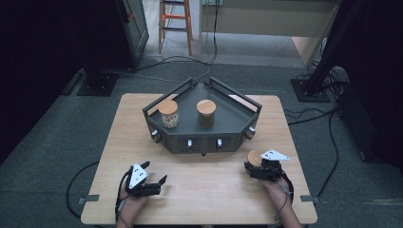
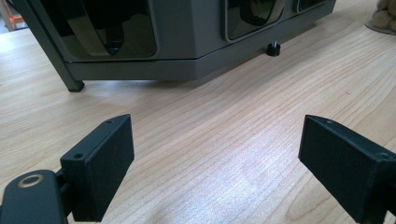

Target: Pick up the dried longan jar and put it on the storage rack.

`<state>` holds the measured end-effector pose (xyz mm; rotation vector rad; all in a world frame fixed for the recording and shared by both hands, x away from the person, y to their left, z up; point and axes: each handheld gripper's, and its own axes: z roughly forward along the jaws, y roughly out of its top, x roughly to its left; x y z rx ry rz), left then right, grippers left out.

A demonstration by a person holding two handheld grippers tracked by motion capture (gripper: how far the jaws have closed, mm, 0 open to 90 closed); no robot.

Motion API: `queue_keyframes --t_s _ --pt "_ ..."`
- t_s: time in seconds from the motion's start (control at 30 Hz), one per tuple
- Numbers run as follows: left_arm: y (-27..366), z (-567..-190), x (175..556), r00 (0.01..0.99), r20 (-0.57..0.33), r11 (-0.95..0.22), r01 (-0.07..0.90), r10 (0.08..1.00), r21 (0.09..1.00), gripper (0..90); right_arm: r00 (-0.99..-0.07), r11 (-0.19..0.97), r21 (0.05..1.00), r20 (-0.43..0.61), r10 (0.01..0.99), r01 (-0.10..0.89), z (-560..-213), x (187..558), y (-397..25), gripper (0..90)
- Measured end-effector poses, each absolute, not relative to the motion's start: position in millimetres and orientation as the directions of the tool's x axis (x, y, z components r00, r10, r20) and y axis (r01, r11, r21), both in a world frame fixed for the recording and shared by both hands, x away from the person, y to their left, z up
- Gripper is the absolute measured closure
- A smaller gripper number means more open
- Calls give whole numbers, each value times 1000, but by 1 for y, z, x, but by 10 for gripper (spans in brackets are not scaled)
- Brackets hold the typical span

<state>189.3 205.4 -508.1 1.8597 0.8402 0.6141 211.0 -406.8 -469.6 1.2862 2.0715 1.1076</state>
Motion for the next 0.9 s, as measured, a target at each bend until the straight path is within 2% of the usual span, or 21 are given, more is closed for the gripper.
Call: queue_keyframes --t_s 0.9 --pt "205 -508 190 634 51 -294 285 772 912 104 -485 249 831 28 874 497 -439 211 -405 249"
